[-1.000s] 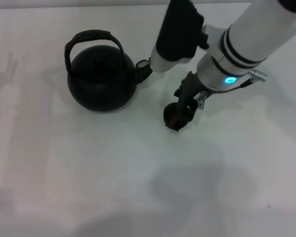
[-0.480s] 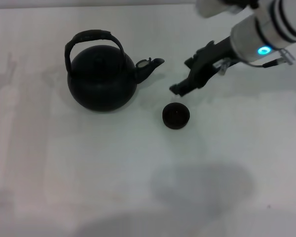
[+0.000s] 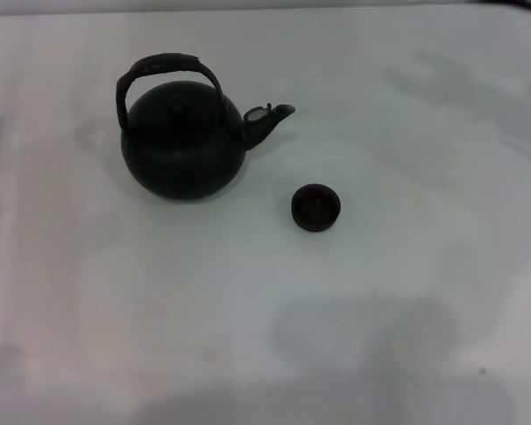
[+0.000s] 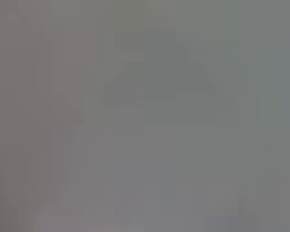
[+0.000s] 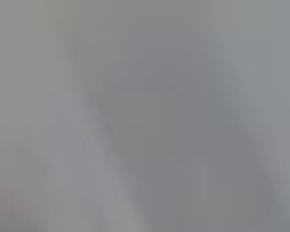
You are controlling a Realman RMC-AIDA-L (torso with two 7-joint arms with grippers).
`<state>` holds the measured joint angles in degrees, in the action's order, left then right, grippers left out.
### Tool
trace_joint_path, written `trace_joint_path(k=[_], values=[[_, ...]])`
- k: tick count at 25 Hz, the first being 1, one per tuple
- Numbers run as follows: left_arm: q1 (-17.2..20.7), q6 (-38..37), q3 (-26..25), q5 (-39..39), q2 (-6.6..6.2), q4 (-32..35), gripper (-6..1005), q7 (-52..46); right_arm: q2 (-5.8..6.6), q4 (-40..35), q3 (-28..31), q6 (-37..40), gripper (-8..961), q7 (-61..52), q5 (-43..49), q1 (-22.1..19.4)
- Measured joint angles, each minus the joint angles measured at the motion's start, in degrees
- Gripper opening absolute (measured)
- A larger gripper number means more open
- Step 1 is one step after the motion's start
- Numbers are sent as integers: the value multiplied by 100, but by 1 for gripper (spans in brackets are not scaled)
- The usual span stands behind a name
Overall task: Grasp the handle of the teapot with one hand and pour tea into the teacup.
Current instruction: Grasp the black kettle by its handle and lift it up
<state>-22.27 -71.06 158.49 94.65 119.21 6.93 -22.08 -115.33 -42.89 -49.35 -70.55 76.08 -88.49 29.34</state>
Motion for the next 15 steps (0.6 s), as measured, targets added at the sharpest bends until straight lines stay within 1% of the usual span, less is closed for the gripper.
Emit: trace_joint_path(k=[2,3,5,8,11,15], values=[[28,9,-1,291,1,165,837,-196,-5,393,223,-37,872,818,-1133,-319],[38,25,-2,408,3,224,819,-270,-7,504,238,-48,872,1125,-1543,-434],[95,99,14,532,16,262,784,-303,-4,723,270,-23,872,1702,-2082,-630],[160,126,47,483,17,297,730,-300,10,863,353,63,872,1852,-2161,-685],[197,134,60,285,9,308,677,-199,39,1119,613,156,872,1894,-2147,-716],[192,107,66,-275,-1,292,636,580,45,1251,726,221,872,2035,-2117,-740]])
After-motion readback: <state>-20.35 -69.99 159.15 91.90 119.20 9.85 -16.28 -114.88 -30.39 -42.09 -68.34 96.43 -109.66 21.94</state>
